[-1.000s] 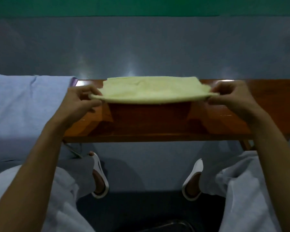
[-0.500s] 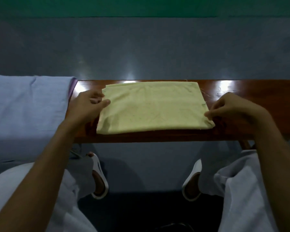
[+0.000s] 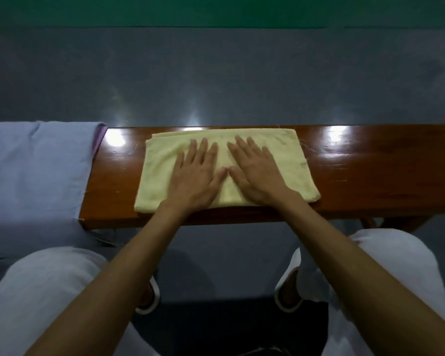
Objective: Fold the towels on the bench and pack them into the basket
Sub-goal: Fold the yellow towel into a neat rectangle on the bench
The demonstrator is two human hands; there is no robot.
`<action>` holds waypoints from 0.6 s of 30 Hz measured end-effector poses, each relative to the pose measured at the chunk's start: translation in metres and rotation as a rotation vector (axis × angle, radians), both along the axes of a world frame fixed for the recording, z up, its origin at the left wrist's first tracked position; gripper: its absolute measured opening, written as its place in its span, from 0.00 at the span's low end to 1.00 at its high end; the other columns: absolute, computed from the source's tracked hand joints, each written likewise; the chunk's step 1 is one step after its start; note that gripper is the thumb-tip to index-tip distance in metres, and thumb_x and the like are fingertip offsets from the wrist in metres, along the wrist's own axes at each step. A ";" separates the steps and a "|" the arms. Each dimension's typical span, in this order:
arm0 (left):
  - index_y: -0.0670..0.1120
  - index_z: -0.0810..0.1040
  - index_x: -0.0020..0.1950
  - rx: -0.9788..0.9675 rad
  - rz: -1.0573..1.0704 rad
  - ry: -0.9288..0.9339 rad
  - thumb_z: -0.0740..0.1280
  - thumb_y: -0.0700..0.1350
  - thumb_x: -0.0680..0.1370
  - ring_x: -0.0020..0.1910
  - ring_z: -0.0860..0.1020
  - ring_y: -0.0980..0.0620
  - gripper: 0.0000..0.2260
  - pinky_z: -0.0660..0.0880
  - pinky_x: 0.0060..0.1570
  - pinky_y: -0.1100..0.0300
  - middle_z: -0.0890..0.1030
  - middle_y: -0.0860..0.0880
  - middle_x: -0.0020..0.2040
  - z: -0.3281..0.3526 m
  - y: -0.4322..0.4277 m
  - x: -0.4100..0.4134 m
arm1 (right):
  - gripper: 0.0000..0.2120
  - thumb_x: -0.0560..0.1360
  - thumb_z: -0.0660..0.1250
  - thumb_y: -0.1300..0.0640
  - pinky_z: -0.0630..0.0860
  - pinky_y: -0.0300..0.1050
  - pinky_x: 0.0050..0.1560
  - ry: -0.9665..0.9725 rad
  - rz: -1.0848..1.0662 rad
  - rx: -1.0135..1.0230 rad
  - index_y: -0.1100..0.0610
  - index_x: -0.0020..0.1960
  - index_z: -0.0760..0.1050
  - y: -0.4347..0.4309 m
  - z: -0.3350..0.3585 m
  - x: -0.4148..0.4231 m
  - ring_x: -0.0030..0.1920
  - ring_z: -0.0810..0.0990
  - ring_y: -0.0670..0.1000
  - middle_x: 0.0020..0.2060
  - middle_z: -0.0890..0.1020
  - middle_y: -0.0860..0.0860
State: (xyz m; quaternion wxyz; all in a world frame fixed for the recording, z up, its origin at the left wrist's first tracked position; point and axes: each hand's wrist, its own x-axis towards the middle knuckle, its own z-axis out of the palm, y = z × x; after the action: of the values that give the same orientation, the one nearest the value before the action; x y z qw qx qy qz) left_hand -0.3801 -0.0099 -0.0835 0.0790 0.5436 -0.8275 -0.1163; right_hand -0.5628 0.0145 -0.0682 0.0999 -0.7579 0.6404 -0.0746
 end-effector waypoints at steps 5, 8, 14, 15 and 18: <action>0.52 0.44 0.85 -0.024 0.125 -0.104 0.42 0.67 0.83 0.83 0.42 0.49 0.34 0.41 0.81 0.44 0.43 0.49 0.85 -0.002 -0.015 0.030 | 0.32 0.83 0.41 0.35 0.39 0.60 0.81 0.102 -0.133 0.062 0.45 0.83 0.40 -0.007 -0.013 -0.035 0.82 0.38 0.52 0.83 0.40 0.48; 0.50 0.42 0.85 -0.012 0.171 -0.117 0.41 0.69 0.82 0.83 0.40 0.49 0.36 0.40 0.81 0.44 0.41 0.48 0.84 -0.001 -0.018 0.049 | 0.34 0.82 0.38 0.34 0.40 0.61 0.80 0.115 -0.216 0.064 0.48 0.84 0.39 -0.007 -0.015 -0.058 0.82 0.37 0.52 0.83 0.39 0.48; 0.46 0.41 0.84 -0.013 0.192 -0.156 0.39 0.71 0.80 0.83 0.38 0.48 0.41 0.41 0.80 0.42 0.40 0.47 0.84 -0.001 -0.018 0.068 | 0.36 0.83 0.39 0.34 0.41 0.60 0.81 0.101 -0.269 0.056 0.53 0.84 0.39 -0.001 -0.016 -0.068 0.82 0.37 0.53 0.83 0.40 0.50; 0.46 0.40 0.84 -0.005 0.200 -0.162 0.39 0.72 0.80 0.83 0.38 0.48 0.41 0.41 0.80 0.42 0.40 0.47 0.84 -0.001 -0.017 0.070 | 0.36 0.83 0.39 0.34 0.41 0.60 0.81 0.102 -0.270 0.053 0.53 0.83 0.39 0.000 -0.016 -0.068 0.82 0.37 0.53 0.83 0.40 0.50; 0.46 0.40 0.84 0.007 0.211 -0.166 0.39 0.73 0.79 0.83 0.39 0.48 0.42 0.42 0.80 0.42 0.40 0.48 0.84 -0.001 -0.015 0.075 | 0.36 0.83 0.39 0.35 0.41 0.61 0.81 0.100 -0.273 0.054 0.53 0.83 0.38 0.003 -0.016 -0.068 0.82 0.37 0.53 0.83 0.40 0.50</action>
State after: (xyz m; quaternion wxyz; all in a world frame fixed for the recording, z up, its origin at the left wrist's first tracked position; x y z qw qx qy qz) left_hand -0.3052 -0.0251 -0.0846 0.0200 0.6358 -0.7689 -0.0649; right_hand -0.6306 0.0171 -0.0842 0.0770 -0.6634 0.7435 -0.0325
